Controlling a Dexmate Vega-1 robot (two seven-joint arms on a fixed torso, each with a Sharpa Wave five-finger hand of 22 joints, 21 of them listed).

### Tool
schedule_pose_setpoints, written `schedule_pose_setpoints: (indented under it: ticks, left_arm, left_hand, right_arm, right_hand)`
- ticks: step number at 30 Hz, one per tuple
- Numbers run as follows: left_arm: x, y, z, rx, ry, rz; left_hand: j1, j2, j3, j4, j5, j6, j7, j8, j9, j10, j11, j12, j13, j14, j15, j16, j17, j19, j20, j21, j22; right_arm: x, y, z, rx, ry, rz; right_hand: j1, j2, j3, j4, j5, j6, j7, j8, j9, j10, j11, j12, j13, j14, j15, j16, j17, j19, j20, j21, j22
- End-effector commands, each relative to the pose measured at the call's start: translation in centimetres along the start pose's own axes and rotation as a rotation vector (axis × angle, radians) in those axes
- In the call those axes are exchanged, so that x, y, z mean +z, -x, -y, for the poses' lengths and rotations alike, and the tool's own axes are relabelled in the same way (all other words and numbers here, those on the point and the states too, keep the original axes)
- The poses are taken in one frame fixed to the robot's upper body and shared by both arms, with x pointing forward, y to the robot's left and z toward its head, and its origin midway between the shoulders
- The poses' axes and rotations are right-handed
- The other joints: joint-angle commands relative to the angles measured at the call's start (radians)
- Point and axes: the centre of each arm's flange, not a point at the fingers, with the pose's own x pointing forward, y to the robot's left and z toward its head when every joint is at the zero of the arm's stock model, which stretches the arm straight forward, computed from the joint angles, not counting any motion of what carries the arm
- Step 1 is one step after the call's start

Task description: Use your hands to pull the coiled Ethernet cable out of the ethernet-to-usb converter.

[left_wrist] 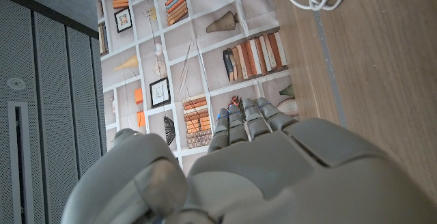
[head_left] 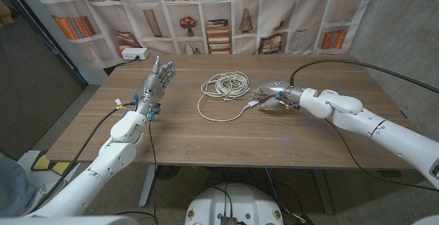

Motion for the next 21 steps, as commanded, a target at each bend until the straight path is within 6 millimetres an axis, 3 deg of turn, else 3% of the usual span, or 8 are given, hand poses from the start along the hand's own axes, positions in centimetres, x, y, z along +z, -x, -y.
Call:
schedule_pose_setpoints:
  ticks: [1,21]
  left_arm:
    - [-0.6,0.6,-0.2,0.008,0.016,-0.006]
    - [-0.5,1.3,-0.4,0.015,0.023,0.001]
  left_hand:
    - [0.004,0.001,-0.005,0.002,0.007,0.008,-0.001,-0.001,0.002,0.009,0.003,0.001,0.002,0.006,-0.001,-0.001,0.003,0.006,0.009,-0.001,0.003]
    - [0.004,0.002,-0.009,0.003,0.006,0.009,-0.003,-0.005,0.002,0.01,0.001,-0.003,0.002,0.007,-0.001,-0.004,0.003,0.005,0.009,-0.002,0.003]
  right_arm:
    - [-0.1,-0.9,0.1,0.025,0.0,0.017]
    - [0.2,-2.1,-0.3,0.03,0.004,0.05]
  right_hand:
    - [0.012,0.0,-0.004,-0.002,0.008,0.02,-0.002,0.007,0.002,0.021,0.0,0.005,0.004,0.019,-0.119,0.004,0.003,0.018,-0.002,0.001,0.003]
    - [0.015,0.0,-0.008,-0.001,0.01,0.043,-0.003,0.012,0.001,0.044,-0.001,0.005,0.003,0.038,-0.125,0.003,0.003,0.028,-0.006,-0.001,0.003]
